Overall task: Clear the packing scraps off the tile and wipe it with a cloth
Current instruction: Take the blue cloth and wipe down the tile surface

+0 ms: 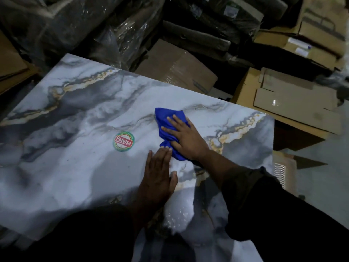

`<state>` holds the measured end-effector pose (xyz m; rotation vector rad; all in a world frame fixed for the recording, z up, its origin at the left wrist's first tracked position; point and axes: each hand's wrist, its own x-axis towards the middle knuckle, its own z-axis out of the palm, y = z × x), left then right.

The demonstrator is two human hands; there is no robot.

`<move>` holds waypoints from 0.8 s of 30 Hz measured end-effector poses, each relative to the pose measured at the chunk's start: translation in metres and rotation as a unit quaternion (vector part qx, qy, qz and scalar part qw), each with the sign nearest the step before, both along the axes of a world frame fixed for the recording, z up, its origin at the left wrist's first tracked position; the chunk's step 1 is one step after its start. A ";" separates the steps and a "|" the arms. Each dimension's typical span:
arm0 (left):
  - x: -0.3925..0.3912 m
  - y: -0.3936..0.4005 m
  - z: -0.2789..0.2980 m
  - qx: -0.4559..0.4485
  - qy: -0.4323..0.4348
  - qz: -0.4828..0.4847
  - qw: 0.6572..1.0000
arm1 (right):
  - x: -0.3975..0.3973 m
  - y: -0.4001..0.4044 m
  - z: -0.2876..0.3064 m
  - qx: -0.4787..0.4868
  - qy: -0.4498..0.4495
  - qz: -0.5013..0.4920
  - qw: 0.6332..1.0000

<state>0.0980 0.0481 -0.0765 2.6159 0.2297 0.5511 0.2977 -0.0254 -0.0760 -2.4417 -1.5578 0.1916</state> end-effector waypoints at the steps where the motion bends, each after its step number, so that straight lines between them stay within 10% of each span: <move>1: 0.000 0.000 0.002 -0.010 -0.008 0.000 1.000 | -0.013 -0.006 0.000 0.005 0.003 -0.004 1.000; 16: -0.039 0.016 0.018 -0.100 0.101 -0.061 0.988 | -0.257 -0.118 -0.005 0.012 0.016 -0.165 0.986; 24: -0.111 0.028 0.019 -0.104 0.117 -0.091 0.984 | -0.382 -0.088 -0.003 -0.058 -0.012 -0.444 0.894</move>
